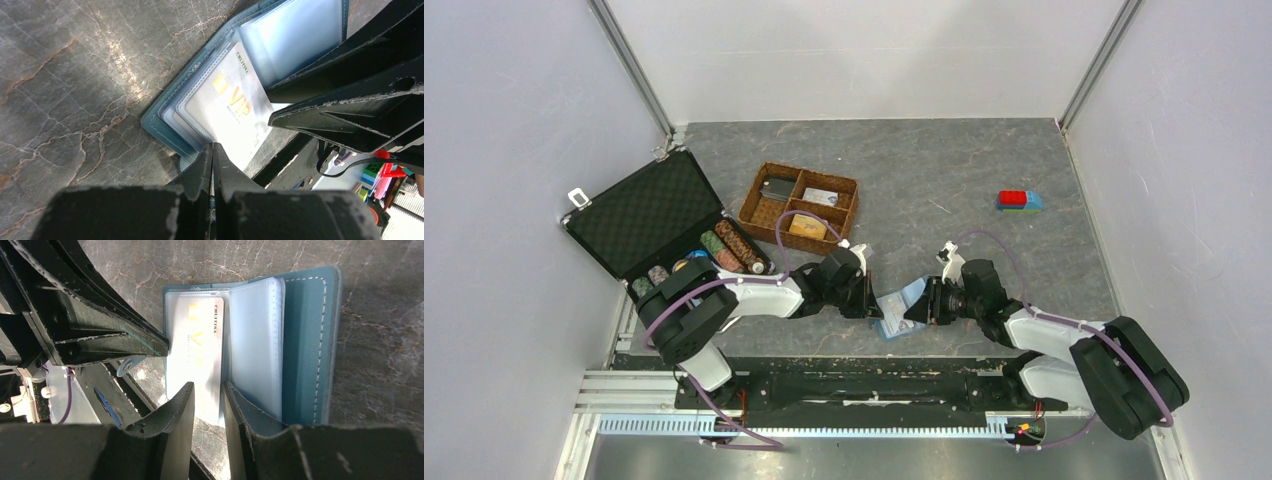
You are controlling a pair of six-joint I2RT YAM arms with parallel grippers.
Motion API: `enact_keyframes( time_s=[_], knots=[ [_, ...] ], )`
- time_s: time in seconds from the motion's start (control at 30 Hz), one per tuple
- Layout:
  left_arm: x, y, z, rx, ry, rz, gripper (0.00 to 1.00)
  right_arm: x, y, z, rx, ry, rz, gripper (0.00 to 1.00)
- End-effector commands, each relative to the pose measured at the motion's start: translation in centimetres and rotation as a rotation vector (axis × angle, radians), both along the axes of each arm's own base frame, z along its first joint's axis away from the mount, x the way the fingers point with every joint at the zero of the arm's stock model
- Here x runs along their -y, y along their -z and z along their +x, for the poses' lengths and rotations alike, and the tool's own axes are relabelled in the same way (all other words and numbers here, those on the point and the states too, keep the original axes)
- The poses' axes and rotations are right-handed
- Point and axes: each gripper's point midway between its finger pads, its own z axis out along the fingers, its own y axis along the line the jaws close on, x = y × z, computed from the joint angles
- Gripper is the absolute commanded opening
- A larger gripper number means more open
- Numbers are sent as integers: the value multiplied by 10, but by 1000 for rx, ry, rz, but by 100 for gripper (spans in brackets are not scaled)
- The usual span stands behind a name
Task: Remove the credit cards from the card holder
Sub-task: Remove the credit card from the card holder.
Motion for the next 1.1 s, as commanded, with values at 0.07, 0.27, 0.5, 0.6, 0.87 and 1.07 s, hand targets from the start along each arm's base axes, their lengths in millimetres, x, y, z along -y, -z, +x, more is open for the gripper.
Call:
enact_keyframes(
  time_s=[0.07,0.27,0.5,0.6,0.87,1.07],
  knots=[
    [4,3,-5,-15,10,-2,5,5,16,-10,-62,-12,-43,31],
    [3,5,-5,-21,2,2,5,8,21,-6,-90,2,-93,37],
    [3,9,-7,-26,4,13,5,-2,8,-6,-45,-57,-29,24],
    [2,13,-7,-29,1,23,4,-5,0,-1,-7,-49,17,16],
    [-6,25,-6,-33,-19,68,5,-1,-4,-2,-6,-57,124,0],
    [-13,32,-7,-31,-20,102,6,16,-5,5,14,-28,104,0]
  ],
)
